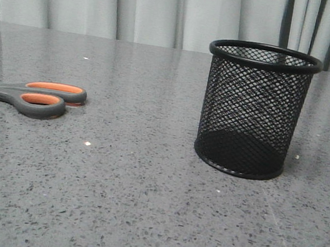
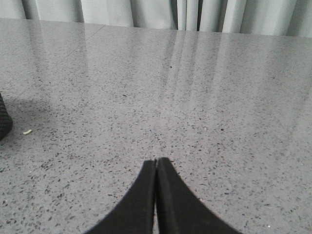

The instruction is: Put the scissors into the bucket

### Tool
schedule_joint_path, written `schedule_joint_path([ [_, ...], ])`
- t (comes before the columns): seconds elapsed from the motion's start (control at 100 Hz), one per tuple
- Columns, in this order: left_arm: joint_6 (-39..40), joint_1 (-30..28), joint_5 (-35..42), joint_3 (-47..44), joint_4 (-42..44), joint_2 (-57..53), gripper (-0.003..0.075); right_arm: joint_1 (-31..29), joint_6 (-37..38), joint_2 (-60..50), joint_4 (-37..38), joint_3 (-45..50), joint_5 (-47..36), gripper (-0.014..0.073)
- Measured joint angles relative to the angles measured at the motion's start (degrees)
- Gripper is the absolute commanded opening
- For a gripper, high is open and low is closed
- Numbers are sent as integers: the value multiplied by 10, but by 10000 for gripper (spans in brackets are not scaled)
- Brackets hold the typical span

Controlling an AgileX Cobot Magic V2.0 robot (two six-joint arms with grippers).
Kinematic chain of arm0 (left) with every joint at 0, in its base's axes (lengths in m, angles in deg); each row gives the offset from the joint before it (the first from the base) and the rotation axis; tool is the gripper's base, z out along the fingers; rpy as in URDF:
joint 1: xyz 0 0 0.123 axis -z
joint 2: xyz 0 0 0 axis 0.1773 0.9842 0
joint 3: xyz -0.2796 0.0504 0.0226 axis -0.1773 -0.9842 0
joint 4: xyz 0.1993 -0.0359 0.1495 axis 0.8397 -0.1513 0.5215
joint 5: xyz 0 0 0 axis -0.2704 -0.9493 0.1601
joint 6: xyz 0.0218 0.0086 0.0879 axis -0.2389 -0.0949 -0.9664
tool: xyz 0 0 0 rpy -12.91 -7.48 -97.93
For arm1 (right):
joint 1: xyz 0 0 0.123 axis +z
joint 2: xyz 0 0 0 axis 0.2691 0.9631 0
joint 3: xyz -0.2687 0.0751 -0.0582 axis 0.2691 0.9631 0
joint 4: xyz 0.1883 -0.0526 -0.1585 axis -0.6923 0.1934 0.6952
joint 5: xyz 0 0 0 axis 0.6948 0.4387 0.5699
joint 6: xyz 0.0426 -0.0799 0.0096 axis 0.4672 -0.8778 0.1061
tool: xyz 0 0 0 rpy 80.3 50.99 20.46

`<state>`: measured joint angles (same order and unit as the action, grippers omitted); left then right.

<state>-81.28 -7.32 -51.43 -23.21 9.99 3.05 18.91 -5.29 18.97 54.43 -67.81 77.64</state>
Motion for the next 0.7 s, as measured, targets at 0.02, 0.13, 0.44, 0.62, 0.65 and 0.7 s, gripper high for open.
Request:
schedule_joint_path([
  [0.02, 0, 0, 0, 0, 0, 0, -20, 0, 0, 0, 0, 0, 0, -46],
  [0.13, 0, 0, 0, 0, 0, 0, -20, 0, 0, 0, 0, 0, -1, -46],
  [0.44, 0, 0, 0, 0, 0, 0, -20, 0, 0, 0, 0, 0, -30, -46],
  [0.62, 0, 0, 0, 0, 0, 0, -20, 0, 0, 0, 1, 0, -37, -46],
  [0.65, 0, 0, 0, 0, 0, 0, -20, 0, 0, 0, 1, 0, -37, -46],
  [0.7, 0, 0, 0, 0, 0, 0, -20, 0, 0, 0, 1, 0, -37, -46],
])
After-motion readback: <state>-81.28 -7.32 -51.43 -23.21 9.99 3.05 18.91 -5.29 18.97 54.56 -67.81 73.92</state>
